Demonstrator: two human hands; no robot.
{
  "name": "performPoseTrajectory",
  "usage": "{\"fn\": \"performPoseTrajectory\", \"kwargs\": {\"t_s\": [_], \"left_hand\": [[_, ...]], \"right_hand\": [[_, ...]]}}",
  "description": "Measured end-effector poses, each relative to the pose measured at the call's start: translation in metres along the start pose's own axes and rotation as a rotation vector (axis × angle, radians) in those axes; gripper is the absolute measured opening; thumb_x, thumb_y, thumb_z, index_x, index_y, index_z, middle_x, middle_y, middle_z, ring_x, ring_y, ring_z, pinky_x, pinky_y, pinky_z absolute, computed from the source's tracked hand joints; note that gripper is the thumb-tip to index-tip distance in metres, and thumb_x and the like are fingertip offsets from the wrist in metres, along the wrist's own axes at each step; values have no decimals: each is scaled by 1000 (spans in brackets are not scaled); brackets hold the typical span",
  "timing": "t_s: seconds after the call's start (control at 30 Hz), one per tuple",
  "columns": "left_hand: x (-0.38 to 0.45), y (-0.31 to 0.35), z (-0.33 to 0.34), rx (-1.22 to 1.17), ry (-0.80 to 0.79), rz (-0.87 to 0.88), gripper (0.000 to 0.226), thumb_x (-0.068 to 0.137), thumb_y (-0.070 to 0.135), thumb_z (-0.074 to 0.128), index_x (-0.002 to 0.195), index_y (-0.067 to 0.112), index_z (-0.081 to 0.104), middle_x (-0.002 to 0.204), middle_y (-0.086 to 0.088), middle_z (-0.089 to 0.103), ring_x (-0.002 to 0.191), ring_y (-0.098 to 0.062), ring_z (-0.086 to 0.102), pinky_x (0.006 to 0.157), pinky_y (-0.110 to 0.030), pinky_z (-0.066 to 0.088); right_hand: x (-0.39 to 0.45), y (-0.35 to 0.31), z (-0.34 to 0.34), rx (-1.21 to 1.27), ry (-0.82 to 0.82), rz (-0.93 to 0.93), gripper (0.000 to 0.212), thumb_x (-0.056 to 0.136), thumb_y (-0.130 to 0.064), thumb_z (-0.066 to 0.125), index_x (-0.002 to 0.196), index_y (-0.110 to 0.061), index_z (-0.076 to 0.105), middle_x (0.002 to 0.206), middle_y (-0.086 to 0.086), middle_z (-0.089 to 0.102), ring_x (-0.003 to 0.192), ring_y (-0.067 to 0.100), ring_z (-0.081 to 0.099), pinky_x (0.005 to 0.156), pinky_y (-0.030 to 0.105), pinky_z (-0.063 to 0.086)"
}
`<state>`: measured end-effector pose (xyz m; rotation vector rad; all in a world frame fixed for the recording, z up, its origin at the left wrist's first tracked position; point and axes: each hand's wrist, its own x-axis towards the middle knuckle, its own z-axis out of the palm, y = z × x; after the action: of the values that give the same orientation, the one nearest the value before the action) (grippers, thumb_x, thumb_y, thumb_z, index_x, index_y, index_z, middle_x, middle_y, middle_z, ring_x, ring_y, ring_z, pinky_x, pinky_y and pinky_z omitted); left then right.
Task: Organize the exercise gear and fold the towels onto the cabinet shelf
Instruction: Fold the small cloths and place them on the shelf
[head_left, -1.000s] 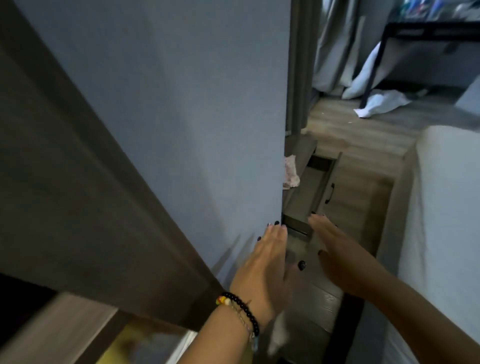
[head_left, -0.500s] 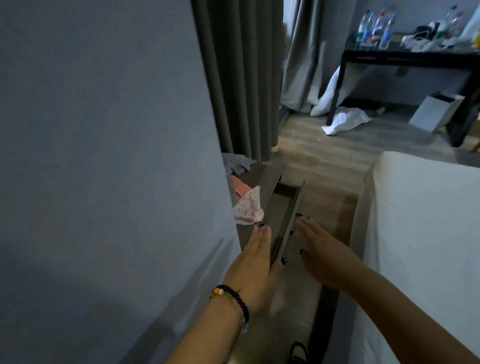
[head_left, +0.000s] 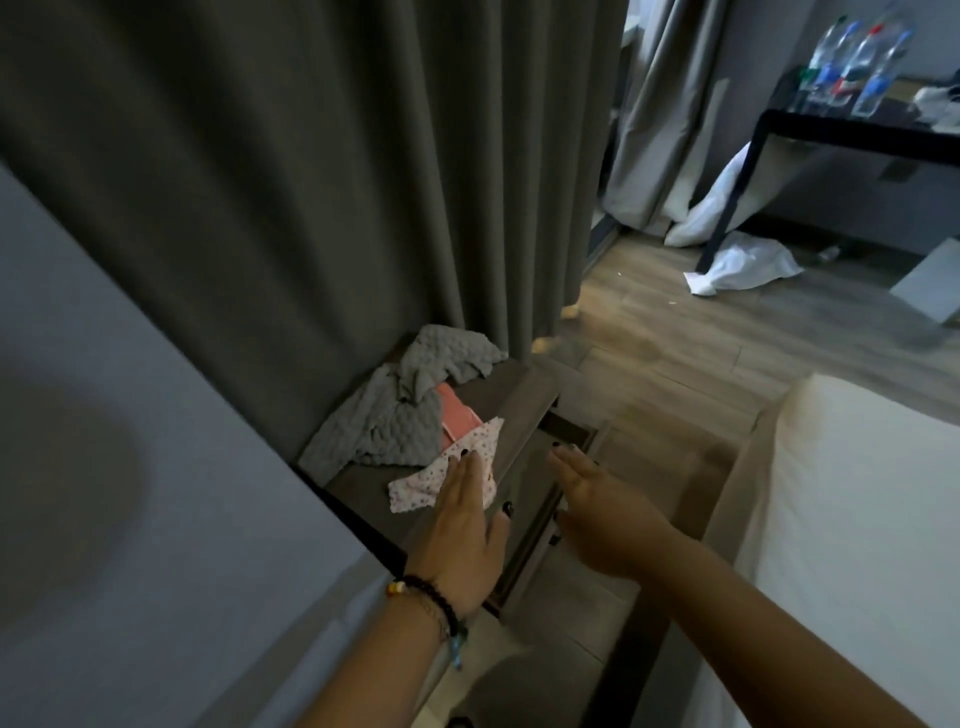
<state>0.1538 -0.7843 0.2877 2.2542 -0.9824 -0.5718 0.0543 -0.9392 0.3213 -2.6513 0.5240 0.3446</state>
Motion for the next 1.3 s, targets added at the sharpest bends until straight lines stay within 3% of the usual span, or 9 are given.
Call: {"fn": "performPoseTrajectory", "kwargs": {"t_s": [0.2,0.4,0.53,0.67,0.87,1.13,1.3], "left_hand": [[50,-6,4,-17,71,-59,68,102,31,37,152,21,-8,161,6,-9,142,0,-9,113,-17,0],[117,-12,-14,-95,202,-143,69,101,26,41,154,16,-3,162,1,-6,148,-10,-3,114,-16,0],[158,-17,-26,-157,280,-203,70,100,24,44,154,14,0,162,-1,-2,148,-11,2,121,-28,5],[180,-20,-30,-235,336,-253,67,100,23,45,154,15,5,162,2,5,147,-10,7,121,-28,11],[219,-44,-42,-275,425,-413,63,101,25,43,154,20,10,161,4,9,147,-11,11,120,-36,18],[262,-63,-22,-186,512,-700,67,98,23,49,153,17,12,161,-2,13,147,-15,14,112,-16,7],[278,-83,-1,-120,408,-784,72,100,28,46,153,13,0,162,-6,5,148,-17,8,111,-14,0]], "right_hand": [[71,12,-18,-33,-26,-38,73,95,-20,47,153,-13,4,162,8,4,149,23,0,118,38,-1],[163,24,-44,-63,-97,-49,71,95,-26,47,153,-11,9,161,11,7,148,25,4,119,41,5],[223,25,-57,-68,-111,-110,71,93,-25,50,152,-9,14,160,12,13,148,27,9,119,39,8],[266,19,-60,-93,-150,-216,70,91,-25,53,151,-10,20,157,11,22,143,28,22,116,36,18],[333,25,-66,-124,-231,-378,65,94,-27,54,150,-11,26,155,9,28,143,22,23,116,28,15],[412,47,-77,-209,-393,-532,69,95,-33,52,152,-14,17,158,7,22,145,22,18,116,28,13],[451,57,-65,-261,-503,-569,72,96,-34,51,153,-12,13,160,12,15,147,24,14,118,31,12]]}}
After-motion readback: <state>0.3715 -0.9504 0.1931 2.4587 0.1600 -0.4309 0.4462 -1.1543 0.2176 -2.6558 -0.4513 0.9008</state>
